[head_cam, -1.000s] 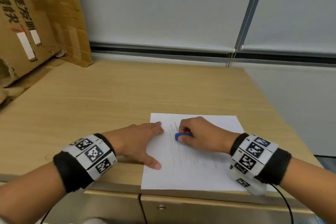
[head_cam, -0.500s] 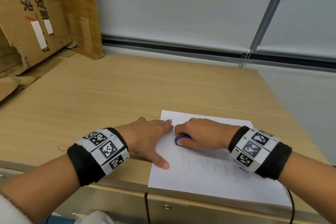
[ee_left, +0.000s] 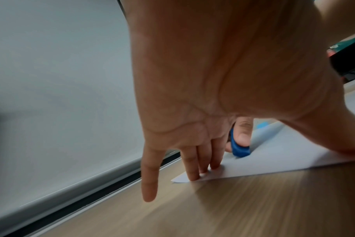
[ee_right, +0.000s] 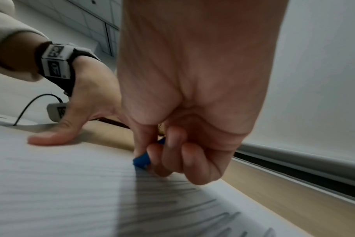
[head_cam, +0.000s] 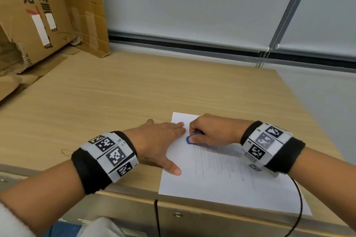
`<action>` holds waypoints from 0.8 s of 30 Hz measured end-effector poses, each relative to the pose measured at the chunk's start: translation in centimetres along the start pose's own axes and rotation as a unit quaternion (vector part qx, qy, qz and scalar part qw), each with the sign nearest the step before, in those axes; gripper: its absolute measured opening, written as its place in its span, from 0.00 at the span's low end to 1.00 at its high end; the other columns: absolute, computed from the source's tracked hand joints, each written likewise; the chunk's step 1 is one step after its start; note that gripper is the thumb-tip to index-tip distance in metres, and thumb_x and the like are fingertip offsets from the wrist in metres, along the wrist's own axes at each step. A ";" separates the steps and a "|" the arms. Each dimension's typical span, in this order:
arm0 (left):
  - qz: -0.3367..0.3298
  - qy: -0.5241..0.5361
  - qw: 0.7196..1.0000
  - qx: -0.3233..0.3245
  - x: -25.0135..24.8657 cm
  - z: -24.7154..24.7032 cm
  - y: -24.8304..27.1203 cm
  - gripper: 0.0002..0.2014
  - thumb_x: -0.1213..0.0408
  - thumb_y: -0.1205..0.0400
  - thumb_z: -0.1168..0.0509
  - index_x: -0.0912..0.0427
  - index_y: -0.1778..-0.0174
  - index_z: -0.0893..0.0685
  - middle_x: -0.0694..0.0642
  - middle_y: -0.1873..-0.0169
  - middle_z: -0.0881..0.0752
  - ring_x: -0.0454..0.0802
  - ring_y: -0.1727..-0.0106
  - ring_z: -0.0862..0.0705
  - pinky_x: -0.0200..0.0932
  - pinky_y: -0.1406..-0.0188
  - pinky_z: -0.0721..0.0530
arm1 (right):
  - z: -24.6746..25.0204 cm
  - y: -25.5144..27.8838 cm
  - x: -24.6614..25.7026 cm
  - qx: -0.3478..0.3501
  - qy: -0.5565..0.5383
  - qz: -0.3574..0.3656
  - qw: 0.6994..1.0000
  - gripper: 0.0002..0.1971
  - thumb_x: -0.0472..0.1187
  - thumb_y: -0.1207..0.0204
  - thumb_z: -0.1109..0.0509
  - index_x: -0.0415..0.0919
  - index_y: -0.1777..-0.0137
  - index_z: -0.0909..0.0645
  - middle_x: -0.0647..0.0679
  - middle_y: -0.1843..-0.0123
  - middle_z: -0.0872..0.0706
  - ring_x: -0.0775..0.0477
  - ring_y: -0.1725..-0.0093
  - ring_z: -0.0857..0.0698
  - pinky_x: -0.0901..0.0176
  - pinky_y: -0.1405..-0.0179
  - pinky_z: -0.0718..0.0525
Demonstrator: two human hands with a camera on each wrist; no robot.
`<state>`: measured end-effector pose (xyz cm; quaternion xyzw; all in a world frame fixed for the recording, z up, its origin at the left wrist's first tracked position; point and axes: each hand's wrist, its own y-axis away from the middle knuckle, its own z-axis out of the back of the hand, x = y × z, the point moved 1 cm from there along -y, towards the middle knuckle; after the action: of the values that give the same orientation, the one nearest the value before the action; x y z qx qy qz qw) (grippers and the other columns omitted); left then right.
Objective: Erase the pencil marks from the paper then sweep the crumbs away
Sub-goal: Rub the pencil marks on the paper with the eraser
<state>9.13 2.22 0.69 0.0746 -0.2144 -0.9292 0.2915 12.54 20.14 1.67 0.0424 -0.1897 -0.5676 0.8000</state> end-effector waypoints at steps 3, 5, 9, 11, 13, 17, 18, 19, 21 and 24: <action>0.002 0.001 1.000 0.005 -0.1 0.1 0.0 0.58 0.28 0.31 0.33 0.51 0.14 0.57 0.45 0.14 0.59 0.45 0.15 0.51 0.62 0.20 0.45 | -1.0 1.3 0.5 0.029 0.004 0.026 0.999 0.15 0.52 0.19 0.36 0.41 0.56 0.19 0.48 0.63 0.16 0.50 0.66 0.21 0.56 0.63 0.22; 0.003 0.000 1.000 0.005 -0.1 0.2 0.0 0.59 0.28 0.31 0.33 0.51 0.14 0.57 0.45 0.14 0.59 0.44 0.15 0.52 0.62 0.20 0.45 | -1.1 2.0 0.9 0.066 -0.003 0.037 0.997 0.16 0.53 0.19 0.36 0.40 0.57 0.19 0.50 0.65 0.18 0.55 0.70 0.26 0.62 0.68 0.26; 0.001 0.003 1.000 0.003 0.0 0.1 0.1 0.59 0.28 0.31 0.33 0.51 0.14 0.57 0.45 0.14 0.58 0.44 0.15 0.51 0.61 0.20 0.45 | -0.3 0.7 0.3 -0.007 -0.007 0.009 1.000 0.15 0.51 0.20 0.34 0.38 0.52 0.17 0.54 0.65 0.20 0.59 0.68 0.25 0.66 0.69 0.29; 0.002 0.004 1.000 0.001 0.0 0.1 0.1 0.59 0.28 0.31 0.33 0.51 0.14 0.57 0.45 0.14 0.58 0.44 0.15 0.52 0.61 0.20 0.45 | -0.5 0.6 0.0 -0.037 -0.034 0.001 0.999 0.12 0.49 0.20 0.33 0.39 0.51 0.18 0.56 0.65 0.21 0.60 0.68 0.25 0.63 0.67 0.29; 0.002 0.007 1.000 -0.001 0.0 0.0 0.2 0.59 0.28 0.31 0.33 0.51 0.14 0.57 0.44 0.14 0.58 0.43 0.15 0.52 0.60 0.20 0.45 | -1.1 1.4 0.1 -0.012 -0.066 0.008 0.998 0.11 0.49 0.21 0.32 0.41 0.53 0.19 0.54 0.66 0.19 0.58 0.69 0.25 0.62 0.66 0.26; -0.001 -0.001 1.000 0.002 0.0 -0.1 0.1 0.59 0.28 0.30 0.33 0.53 0.14 0.59 0.46 0.15 0.60 0.44 0.15 0.53 0.58 0.19 0.46 | -1.4 2.1 0.9 0.072 -0.072 0.023 0.995 0.12 0.52 0.22 0.30 0.43 0.56 0.18 0.56 0.70 0.21 0.58 0.73 0.26 0.69 0.71 0.28; -0.002 -0.005 1.000 0.003 0.0 -0.1 0.0 0.59 0.28 0.30 0.34 0.53 0.14 0.59 0.46 0.15 0.60 0.44 0.15 0.53 0.58 0.19 0.47 | -1.0 1.5 0.7 0.055 -0.058 0.016 0.997 0.13 0.53 0.23 0.30 0.43 0.57 0.18 0.57 0.71 0.22 0.58 0.73 0.26 0.71 0.72 0.30; -0.002 -0.008 1.000 0.004 0.0 -0.1 -0.1 0.59 0.27 0.30 0.34 0.53 0.14 0.59 0.46 0.15 0.60 0.44 0.15 0.53 0.58 0.19 0.48 | -0.5 0.7 0.5 0.030 -0.043 0.005 0.999 0.13 0.53 0.22 0.31 0.44 0.58 0.19 0.58 0.71 0.22 0.59 0.73 0.26 0.71 0.72 0.31; -0.001 -0.011 1.000 0.006 0.1 -0.2 -0.2 0.59 0.27 0.30 0.35 0.52 0.14 0.60 0.46 0.15 0.61 0.43 0.15 0.54 0.58 0.18 0.51 | 0.4 -0.9 -0.5 -0.017 -0.019 -0.021 0.999 0.13 0.52 0.21 0.32 0.44 0.59 0.20 0.58 0.68 0.22 0.60 0.71 0.26 0.67 0.69 0.30; 0.003 -0.003 1.000 0.009 0.2 -0.2 -0.2 0.59 0.27 0.30 0.35 0.52 0.14 0.61 0.46 0.15 0.62 0.43 0.15 0.55 0.57 0.18 0.53 | 0.8 -2.1 -1.6 -0.046 -0.010 -0.044 0.998 0.13 0.51 0.20 0.34 0.42 0.59 0.19 0.55 0.66 0.20 0.56 0.67 0.23 0.60 0.63 0.27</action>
<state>8.93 2.13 0.44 0.0732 -0.2236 -0.9268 0.2927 9.95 21.02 1.37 0.0086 -0.1696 -0.6107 0.7734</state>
